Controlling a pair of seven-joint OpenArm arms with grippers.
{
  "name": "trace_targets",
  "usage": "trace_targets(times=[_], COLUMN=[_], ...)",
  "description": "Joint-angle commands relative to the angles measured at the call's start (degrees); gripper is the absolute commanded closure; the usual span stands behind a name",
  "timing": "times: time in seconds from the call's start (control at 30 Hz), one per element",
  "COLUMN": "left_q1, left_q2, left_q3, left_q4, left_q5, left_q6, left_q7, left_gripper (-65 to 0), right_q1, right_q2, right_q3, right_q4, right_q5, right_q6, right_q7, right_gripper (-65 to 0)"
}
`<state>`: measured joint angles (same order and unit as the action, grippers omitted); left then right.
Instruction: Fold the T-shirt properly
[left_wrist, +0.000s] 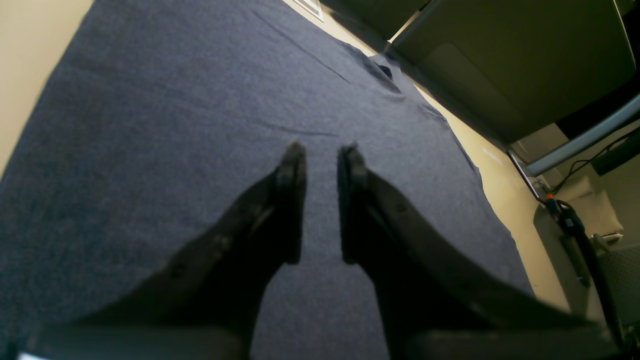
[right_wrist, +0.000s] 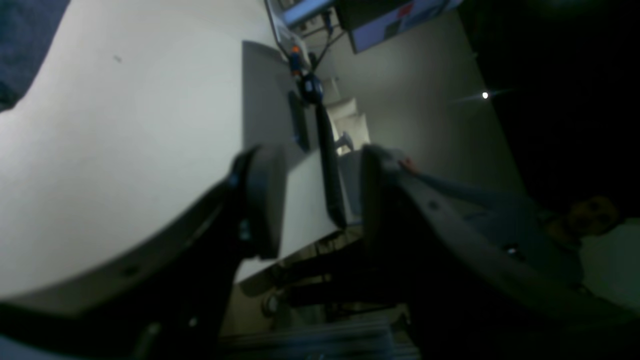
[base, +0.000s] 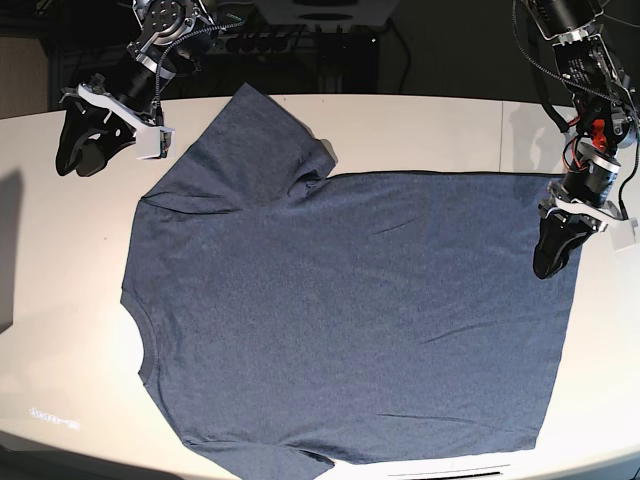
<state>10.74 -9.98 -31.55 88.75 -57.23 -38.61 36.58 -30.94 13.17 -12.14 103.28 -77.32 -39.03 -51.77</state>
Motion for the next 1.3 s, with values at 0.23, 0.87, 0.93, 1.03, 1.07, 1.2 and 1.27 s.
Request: trace_targets(times=[0.23,0.87,0.93,1.03,1.07,1.2,1.27], left_q1=[-0.57,-0.55,-0.55,-0.57,-0.55,-0.55,-0.55], left_q2=[-0.66,-0.66,-0.66,-0.66,-0.66,-0.66,-0.66], left_q3=[-0.17,-0.17,-0.17,-0.17,-0.17,-0.17,-0.17], left_q4=[0.87,0.87,0.87,0.87,0.87,0.87,0.87], left_q5=[-1.25,-1.22,-1.22,-1.22,-1.22,-1.22,-1.22], left_q6=[-1.39,-1.39,-1.39,-1.39,-1.39,-1.39,-1.39], left_q7=[-1.22,-1.20,-1.20,-1.18,-1.18,-0.92,-0.15], left_gripper=[-15.1,-15.1,-15.1,-15.1,-15.1,-15.1,-15.1], right_q1=[-0.22,-0.22,-0.22,-0.22,-0.22,-0.22,-0.22], right_q2=[0.13,0.13,0.13,0.13,0.13,0.13,0.13], right_q3=[0.17,0.17,0.17,0.17,0.17,0.17,0.17], right_q4=[0.96,0.96,0.96,0.96,0.96,0.96,0.96], right_q5=[4.11,4.28,4.28,4.28,4.28,4.28,4.28], right_q6=[-0.97,-0.97,-0.97,-0.97,-0.97,-0.97,-0.97], right_q7=[0.79,0.76,0.76,0.76,0.76,0.76,0.76], right_gripper=[-25.3,-25.3,-25.3,-25.3,-25.3,-25.3,-25.3])
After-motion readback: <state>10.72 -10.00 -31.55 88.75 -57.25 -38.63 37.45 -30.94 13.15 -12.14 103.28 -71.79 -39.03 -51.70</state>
